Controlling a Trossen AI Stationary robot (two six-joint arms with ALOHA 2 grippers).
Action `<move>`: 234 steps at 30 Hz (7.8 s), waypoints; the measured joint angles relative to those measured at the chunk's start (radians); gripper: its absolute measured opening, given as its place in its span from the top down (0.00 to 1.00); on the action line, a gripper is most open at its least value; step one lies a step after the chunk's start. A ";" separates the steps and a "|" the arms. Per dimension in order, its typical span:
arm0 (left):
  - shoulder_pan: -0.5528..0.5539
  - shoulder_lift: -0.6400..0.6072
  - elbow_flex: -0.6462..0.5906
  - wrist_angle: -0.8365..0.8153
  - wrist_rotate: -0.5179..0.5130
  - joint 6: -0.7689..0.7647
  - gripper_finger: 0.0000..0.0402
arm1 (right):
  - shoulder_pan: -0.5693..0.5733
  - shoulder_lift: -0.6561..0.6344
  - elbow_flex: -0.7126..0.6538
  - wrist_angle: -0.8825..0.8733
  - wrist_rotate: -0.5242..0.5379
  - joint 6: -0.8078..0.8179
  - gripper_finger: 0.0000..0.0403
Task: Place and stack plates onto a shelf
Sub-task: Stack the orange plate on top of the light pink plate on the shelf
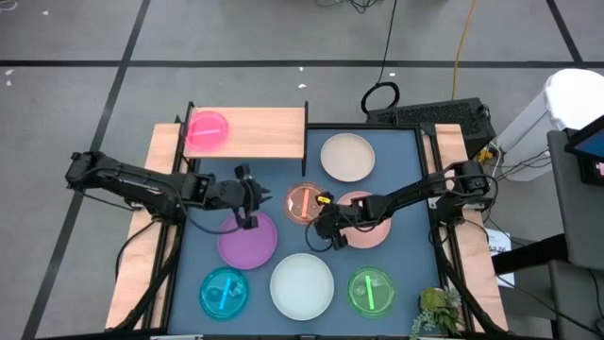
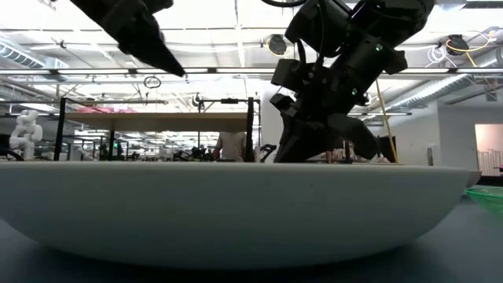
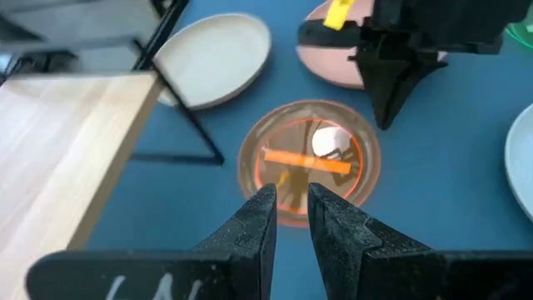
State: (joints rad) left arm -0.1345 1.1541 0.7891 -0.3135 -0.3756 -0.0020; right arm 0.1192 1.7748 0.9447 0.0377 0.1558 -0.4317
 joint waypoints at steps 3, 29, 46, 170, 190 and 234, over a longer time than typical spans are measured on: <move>-0.001 0.057 0.000 0.047 0.001 0.042 0.80 | 0.000 0.000 0.000 -0.012 0.000 0.001 0.99; 0.005 0.104 0.000 0.151 0.012 0.088 0.80 | -0.013 0.055 -0.001 0.039 0.034 -0.001 0.97; -0.011 0.138 0.000 0.198 0.145 0.123 0.80 | 0.019 -0.091 -0.001 0.025 0.031 0.006 1.00; -0.053 0.326 0.002 0.392 0.251 0.439 0.77 | 0.059 -0.212 0.000 -0.004 -0.057 0.072 1.00; -0.054 0.326 0.001 0.392 0.253 0.448 0.77 | 0.059 -0.212 0.000 -0.004 -0.056 0.053 1.00; -0.042 0.326 0.001 0.391 0.275 0.415 0.78 | 0.059 -0.212 0.000 -0.004 -0.053 0.052 1.00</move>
State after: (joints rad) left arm -0.1761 1.4799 0.7902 0.0776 -0.1009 0.4133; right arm 0.1783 1.5631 0.9443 0.0338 0.1024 -0.3794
